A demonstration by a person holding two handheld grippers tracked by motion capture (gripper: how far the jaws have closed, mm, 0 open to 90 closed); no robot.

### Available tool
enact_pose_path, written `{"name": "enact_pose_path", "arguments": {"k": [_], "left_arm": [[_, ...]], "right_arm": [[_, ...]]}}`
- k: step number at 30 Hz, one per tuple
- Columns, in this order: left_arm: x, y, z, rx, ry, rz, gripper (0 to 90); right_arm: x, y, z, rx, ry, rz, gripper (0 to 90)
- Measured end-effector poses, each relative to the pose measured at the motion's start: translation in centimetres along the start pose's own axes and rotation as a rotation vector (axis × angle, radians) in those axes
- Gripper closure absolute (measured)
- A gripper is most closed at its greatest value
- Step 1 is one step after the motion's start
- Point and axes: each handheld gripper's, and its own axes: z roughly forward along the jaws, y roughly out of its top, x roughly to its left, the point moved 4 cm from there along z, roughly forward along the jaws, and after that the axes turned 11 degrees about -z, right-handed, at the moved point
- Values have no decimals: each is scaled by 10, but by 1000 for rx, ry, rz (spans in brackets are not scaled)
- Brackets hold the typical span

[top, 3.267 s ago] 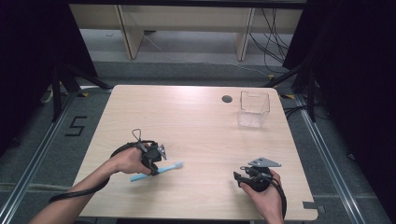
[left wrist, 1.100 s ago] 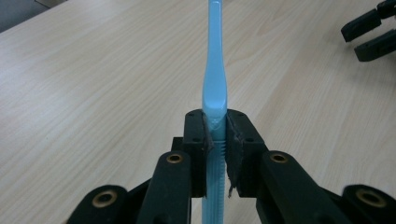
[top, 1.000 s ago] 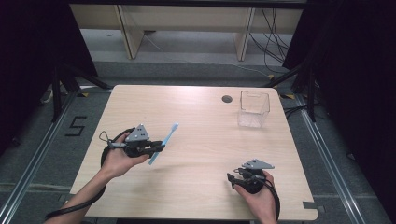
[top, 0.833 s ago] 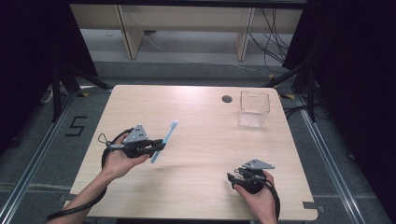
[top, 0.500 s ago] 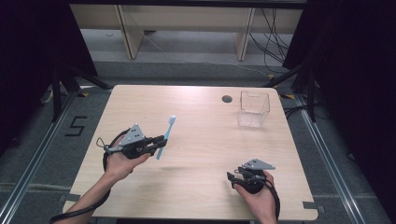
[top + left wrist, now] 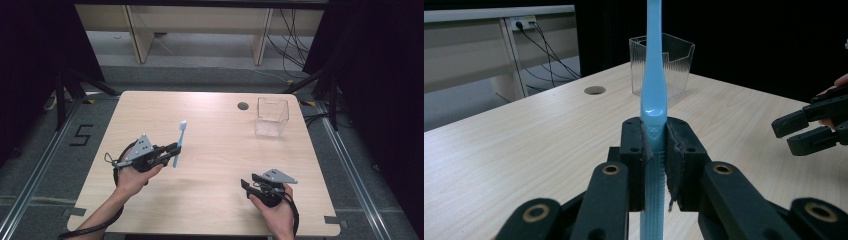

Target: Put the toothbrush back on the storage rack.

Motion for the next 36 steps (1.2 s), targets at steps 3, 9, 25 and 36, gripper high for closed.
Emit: {"name": "enact_pose_path", "arguments": {"k": [3,9,25,36], "left_arm": [[-2,-1,2,-22,-11,-6,788],[-4,-2,5,-31,-8,-5,788],[-11,-2,10,-69,-20,3,788],[-20,-1,19,-80,-34,9,788]], "right_arm": [[5,6,0,-52,27,26,524],[8,17,-1,-133,17,1,545],[25,48,2,-261,58,-7,555],[31,69,4,-323,58,-28,572]]}}
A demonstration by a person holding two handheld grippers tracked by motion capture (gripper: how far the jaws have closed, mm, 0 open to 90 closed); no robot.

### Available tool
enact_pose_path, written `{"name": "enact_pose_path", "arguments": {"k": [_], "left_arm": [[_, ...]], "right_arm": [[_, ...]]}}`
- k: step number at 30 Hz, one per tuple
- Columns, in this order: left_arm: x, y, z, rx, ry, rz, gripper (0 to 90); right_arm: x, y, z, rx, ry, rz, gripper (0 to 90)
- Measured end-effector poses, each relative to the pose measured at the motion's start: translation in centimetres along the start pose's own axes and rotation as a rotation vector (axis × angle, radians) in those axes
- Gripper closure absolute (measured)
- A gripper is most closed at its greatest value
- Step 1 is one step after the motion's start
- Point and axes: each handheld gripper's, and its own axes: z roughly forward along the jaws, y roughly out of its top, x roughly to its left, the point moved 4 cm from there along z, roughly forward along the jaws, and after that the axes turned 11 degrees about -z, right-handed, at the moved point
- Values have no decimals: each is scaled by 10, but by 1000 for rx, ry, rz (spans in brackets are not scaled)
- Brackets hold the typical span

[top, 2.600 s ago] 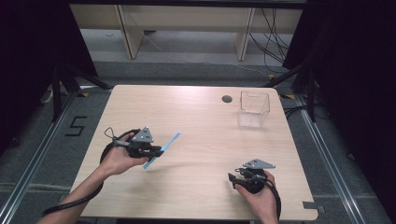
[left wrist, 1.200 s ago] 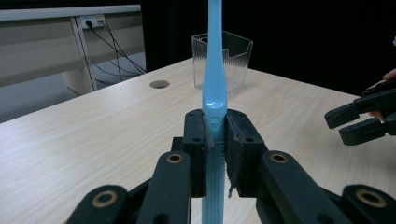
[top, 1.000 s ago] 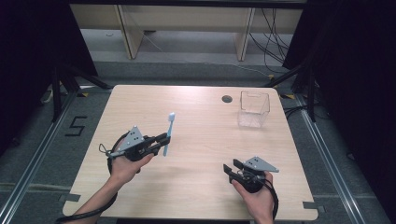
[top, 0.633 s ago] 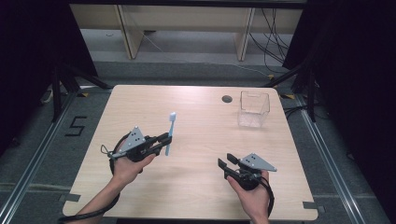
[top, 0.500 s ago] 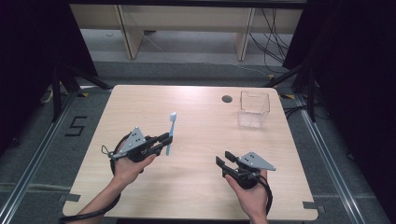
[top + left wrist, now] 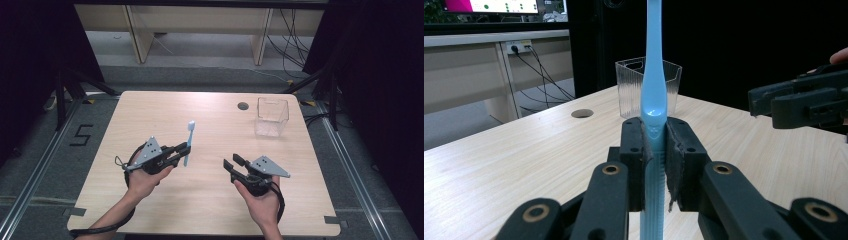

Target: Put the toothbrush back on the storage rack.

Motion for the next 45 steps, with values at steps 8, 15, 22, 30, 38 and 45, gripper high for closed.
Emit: {"name": "enact_pose_path", "arguments": {"k": [8,15,22,30,38,45], "left_arm": [[-7,0,5,-5,-15,9,788],[-12,-1,9,-4,-23,10,788],[-17,-2,14,-8,-31,14,788],[-20,-3,18,-12,-30,14,788],[-26,-1,26,-35,-41,36,787],[-32,-1,31,-36,-46,37,788]], "right_arm": [[5,10,6,-19,17,0,578],[10,17,9,-39,42,32,580],[13,25,12,-62,49,24,583],[11,30,13,-74,26,-3,585],[13,39,11,-100,41,18,586],[16,47,14,-123,48,26,596]]}}
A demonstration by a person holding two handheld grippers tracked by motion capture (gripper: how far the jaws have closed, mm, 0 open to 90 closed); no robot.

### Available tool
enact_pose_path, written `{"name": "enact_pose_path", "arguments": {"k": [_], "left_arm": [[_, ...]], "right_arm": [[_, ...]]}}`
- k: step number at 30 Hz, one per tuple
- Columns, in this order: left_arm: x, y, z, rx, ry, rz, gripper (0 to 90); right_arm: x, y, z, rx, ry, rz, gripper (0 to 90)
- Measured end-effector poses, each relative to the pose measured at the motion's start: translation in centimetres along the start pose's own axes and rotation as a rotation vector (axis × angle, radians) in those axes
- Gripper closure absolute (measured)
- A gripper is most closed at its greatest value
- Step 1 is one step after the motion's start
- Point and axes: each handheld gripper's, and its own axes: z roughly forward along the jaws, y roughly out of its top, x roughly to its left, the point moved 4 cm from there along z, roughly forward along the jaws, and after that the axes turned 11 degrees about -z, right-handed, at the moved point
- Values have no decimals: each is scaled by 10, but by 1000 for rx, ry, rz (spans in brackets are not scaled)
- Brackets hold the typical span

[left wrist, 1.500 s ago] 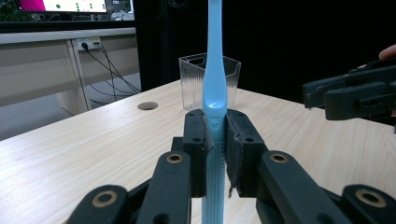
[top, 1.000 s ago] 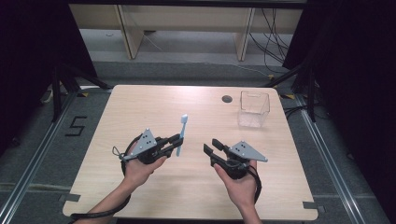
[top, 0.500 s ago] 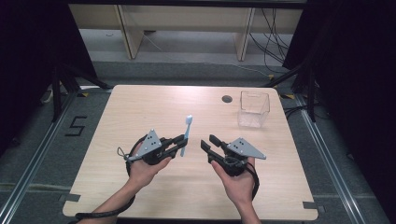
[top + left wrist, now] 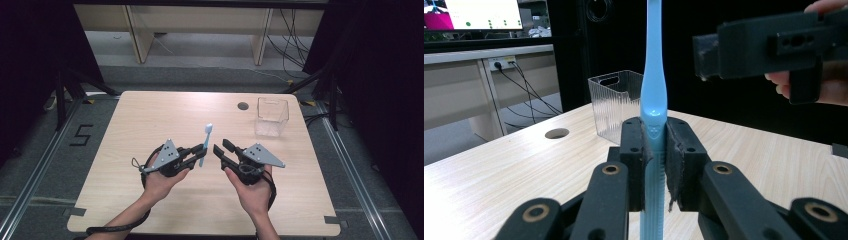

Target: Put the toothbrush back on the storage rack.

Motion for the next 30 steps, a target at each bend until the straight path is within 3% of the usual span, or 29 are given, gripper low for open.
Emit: {"name": "enact_pose_path", "arguments": {"k": [5,13,14,17,30], "left_arm": [[-3,-1,4,1,-1,0,788],[-9,-1,8,8,-10,2,788],[-10,-1,8,9,-11,2,787],[-11,-1,9,8,-11,3,788],[-14,-1,10,3,-8,-4,788]], "right_arm": [[1,4,7,-9,-11,-35,612],[3,6,12,-8,-2,-2,643],[2,7,13,-12,-11,-24,647],[4,9,14,-12,-5,-6,668],[4,8,18,-10,-27,-12,771]]}}
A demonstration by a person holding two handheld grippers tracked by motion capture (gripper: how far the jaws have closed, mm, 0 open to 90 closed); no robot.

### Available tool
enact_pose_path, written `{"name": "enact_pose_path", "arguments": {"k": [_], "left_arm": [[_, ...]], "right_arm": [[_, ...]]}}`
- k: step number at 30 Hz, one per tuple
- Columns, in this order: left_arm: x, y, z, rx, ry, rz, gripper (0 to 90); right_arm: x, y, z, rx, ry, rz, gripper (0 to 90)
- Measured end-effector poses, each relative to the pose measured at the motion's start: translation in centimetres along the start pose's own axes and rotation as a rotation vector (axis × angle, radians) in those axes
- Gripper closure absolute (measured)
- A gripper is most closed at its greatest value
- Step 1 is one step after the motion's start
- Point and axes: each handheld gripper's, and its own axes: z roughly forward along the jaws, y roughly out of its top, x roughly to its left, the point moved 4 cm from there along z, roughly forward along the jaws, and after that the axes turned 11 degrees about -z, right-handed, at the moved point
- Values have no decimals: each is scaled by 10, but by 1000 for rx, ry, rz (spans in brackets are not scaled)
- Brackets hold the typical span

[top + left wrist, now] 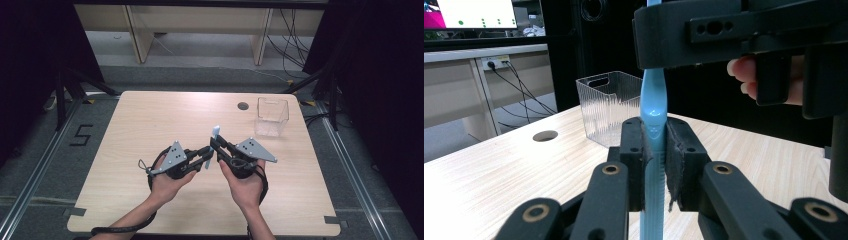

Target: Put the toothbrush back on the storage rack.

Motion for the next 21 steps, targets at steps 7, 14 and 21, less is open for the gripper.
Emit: {"name": "enact_pose_path", "arguments": {"k": [7,14,21], "left_arm": [[-1,-1,1,-2,0,-3,788],[-2,-1,1,-2,0,-5,787],[-3,1,1,-3,-1,5,770]], "right_arm": [[0,0,0,-8,-10,-4,839],[0,1,-1,-10,-11,-2,860],[0,2,-2,-7,-17,-33,863]]}}
